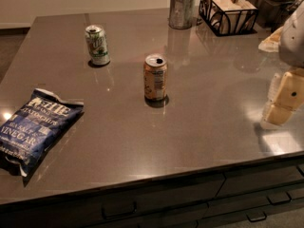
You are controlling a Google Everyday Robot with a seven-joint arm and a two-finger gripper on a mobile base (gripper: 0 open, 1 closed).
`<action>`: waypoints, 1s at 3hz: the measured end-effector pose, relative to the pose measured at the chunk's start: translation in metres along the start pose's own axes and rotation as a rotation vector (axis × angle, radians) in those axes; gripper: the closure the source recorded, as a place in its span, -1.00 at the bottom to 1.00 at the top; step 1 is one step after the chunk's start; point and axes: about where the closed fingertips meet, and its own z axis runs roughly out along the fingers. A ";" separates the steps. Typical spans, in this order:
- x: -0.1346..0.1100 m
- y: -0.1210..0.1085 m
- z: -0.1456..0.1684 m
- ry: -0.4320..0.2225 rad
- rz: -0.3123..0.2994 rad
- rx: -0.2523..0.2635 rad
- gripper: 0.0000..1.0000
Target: Move 7up can near blue chip bag
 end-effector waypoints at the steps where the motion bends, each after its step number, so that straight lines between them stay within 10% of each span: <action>1: 0.000 0.000 0.000 0.000 0.000 0.000 -1.00; 2: -0.022 -0.012 0.007 -0.012 -0.003 -0.009 -1.00; 3: -0.094 -0.058 0.038 -0.070 0.017 -0.021 -1.00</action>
Offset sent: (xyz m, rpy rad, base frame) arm 0.0602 0.0595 -0.0008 0.0408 0.0406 0.0258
